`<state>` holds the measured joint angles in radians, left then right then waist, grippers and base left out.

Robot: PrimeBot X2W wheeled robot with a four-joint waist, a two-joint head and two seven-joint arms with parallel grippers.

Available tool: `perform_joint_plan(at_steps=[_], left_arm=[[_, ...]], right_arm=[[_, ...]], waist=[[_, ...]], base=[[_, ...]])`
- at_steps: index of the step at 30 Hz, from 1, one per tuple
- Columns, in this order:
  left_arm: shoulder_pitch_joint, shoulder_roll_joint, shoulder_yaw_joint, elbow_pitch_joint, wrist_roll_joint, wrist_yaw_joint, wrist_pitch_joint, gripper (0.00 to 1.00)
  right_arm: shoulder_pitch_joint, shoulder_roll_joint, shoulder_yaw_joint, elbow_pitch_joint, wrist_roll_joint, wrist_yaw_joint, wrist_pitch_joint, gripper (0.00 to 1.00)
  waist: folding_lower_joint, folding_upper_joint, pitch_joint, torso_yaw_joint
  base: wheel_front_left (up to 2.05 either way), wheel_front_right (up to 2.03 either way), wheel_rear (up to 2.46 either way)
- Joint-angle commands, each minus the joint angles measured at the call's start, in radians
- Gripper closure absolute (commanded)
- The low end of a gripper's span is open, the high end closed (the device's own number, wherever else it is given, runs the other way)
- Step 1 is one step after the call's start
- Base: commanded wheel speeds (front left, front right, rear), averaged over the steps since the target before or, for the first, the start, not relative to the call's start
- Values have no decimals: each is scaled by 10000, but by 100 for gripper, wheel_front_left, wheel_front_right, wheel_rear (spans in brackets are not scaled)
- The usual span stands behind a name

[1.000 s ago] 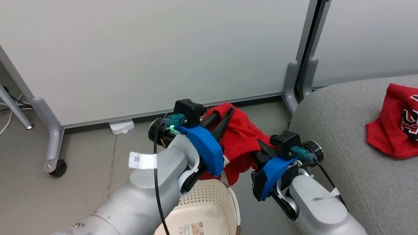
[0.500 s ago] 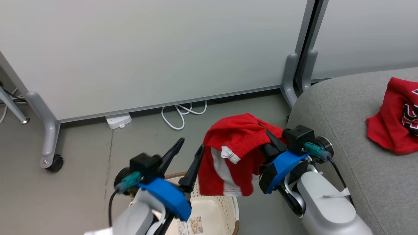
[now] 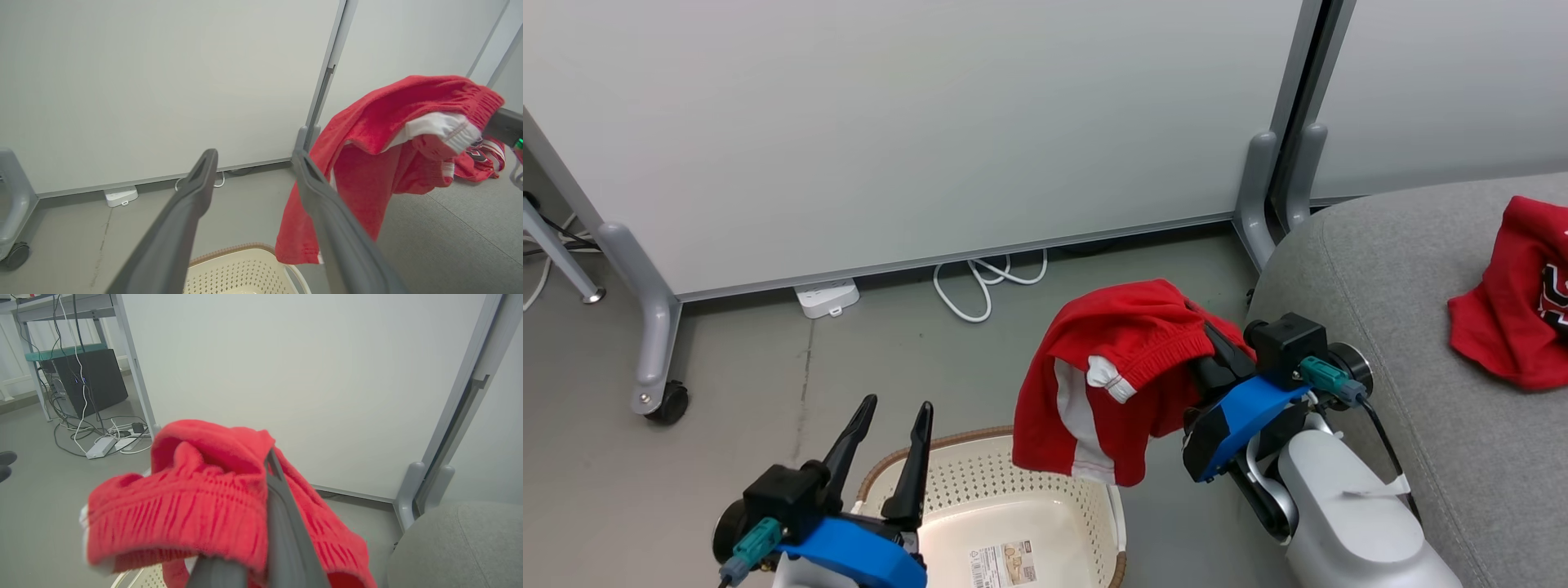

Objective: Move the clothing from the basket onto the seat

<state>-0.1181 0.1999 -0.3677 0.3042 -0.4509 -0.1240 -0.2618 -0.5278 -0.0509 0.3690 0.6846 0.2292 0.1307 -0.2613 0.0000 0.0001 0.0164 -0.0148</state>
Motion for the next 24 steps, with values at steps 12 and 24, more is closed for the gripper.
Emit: perform_joint_plan(at_steps=[12,24], left_arm=[[508,-331,557,-130,486,-89,-46,0],[525,-387,851,-321,540,-92,-45,0]], right_arm=[[183,7,-189,-73,-126,1,-52,100],[108,-9,-171,-96,-90,1,-53,100]], waist=[[0,-1,-99,-15],[0,-1,119,-1214]], base=[[0,0,0],[0,0,0]])
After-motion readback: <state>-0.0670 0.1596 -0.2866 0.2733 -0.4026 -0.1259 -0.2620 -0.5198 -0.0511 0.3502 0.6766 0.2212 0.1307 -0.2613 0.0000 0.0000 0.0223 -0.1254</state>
